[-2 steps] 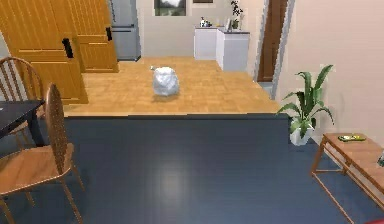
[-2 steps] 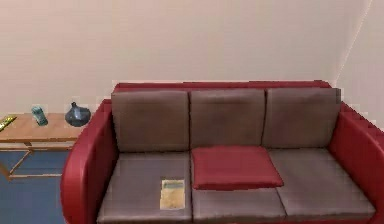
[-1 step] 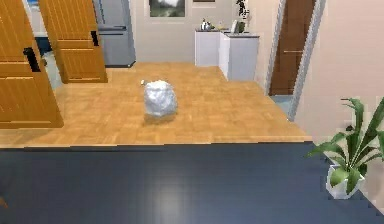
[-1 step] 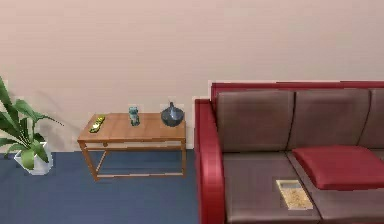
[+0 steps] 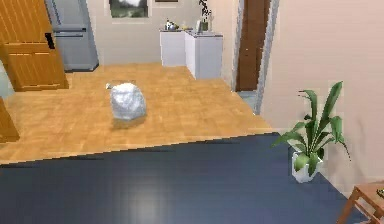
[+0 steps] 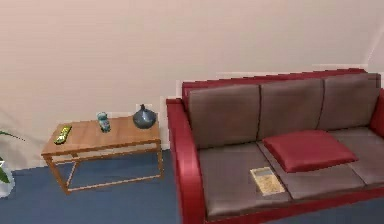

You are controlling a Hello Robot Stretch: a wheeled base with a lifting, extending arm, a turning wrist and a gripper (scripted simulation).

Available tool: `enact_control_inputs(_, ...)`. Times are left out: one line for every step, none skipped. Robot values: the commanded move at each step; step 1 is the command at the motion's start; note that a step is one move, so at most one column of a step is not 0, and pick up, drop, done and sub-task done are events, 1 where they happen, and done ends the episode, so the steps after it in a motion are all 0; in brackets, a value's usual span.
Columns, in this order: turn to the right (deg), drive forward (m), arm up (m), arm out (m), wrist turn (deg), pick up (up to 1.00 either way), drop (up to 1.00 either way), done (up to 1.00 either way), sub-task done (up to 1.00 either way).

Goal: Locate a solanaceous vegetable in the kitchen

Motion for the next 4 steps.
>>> enact_control_inputs(0.0,1.0,0.0,0.0,0.0,0.0,0.0,0.0,0.0)
enact_control_inputs(0.0,1.0,0.0,0.0,0.0,0.0,0.0,0.0,0.0)
enact_control_inputs(0.0,0.6,0.0,0.0,0.0,0.0,0.0,0.0,0.0)
enact_control_inputs(-9.0,0.0,0.0,0.0,0.0,0.0,0.0,0.0,0.0)
